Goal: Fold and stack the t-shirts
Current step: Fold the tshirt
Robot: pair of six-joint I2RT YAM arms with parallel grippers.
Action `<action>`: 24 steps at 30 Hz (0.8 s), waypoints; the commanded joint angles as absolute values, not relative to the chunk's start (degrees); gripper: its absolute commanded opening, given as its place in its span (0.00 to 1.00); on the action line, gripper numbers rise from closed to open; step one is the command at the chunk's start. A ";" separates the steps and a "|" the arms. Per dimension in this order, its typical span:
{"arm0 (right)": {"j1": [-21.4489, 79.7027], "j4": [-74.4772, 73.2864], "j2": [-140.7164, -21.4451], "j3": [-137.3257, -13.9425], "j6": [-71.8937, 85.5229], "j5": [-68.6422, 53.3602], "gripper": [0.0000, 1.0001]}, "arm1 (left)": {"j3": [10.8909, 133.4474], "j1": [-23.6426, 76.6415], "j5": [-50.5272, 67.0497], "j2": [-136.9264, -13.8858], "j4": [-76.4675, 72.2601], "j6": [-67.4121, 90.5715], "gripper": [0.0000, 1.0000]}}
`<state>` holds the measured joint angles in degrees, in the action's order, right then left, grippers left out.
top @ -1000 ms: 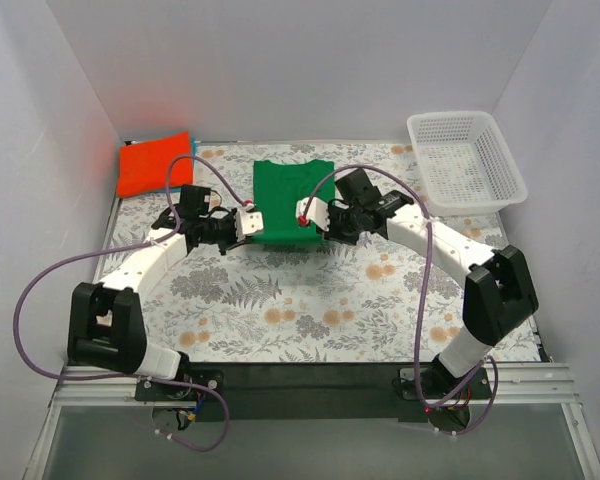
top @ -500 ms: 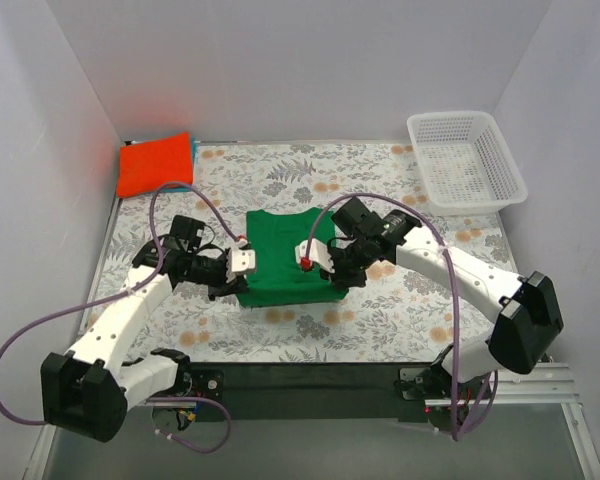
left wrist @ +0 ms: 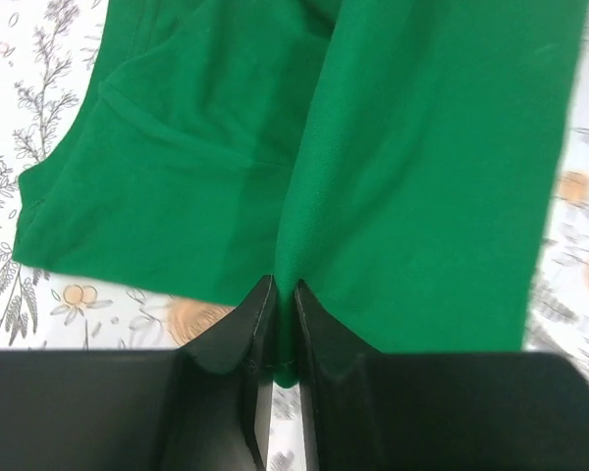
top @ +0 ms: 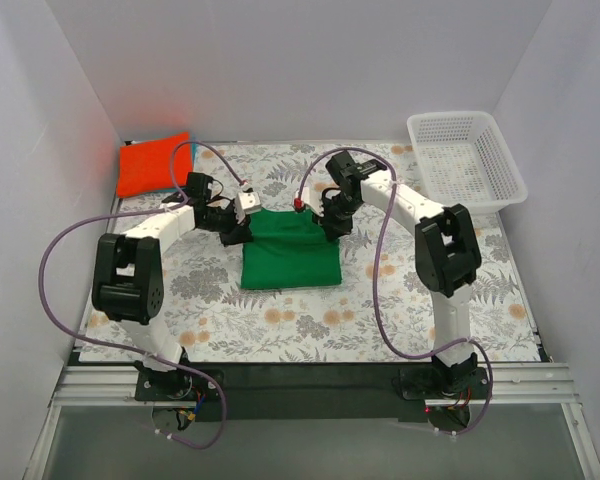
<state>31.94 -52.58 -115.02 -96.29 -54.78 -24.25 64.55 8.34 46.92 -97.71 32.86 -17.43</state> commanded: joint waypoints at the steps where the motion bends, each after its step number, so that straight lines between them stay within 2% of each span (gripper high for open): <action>1: 30.59 -54.32 -121.10 -103.68 -58.18 -23.65 0.01 | 67.67 8.09 44.92 -101.41 23.65 -13.64 0.12; 5: 30.23 -54.14 -127.69 -105.47 -57.22 -23.82 0.01 | 66.71 8.09 42.98 -106.42 18.81 -11.86 0.14; 11: 30.67 -53.17 -125.96 -96.89 -53.80 -26.98 0.01 | 57.67 10.01 41.40 -103.90 20.91 -18.26 0.15; 17: 33.22 -51.42 -115.33 -82.29 -48.88 -33.48 0.01 | 44.93 13.44 43.67 -90.20 26.18 -21.00 0.15; 20: 34.27 -51.24 -109.26 -75.69 -45.27 -36.91 0.01 | 41.05 14.15 44.21 -82.72 31.10 -21.97 0.19; 21: 34.28 -51.50 -108.03 -74.19 -43.09 -37.96 0.14 | 40.61 14.24 44.99 -80.79 32.68 -22.58 0.27; 24: 33.14 -53.77 -105.47 -75.40 -39.03 -39.54 0.41 | 40.51 14.24 45.79 -74.90 37.96 -22.94 0.40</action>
<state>34.52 -51.35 -109.65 -74.28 -44.69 -34.76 40.29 14.37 43.48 -80.27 31.75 -20.93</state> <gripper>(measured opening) 0.336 0.366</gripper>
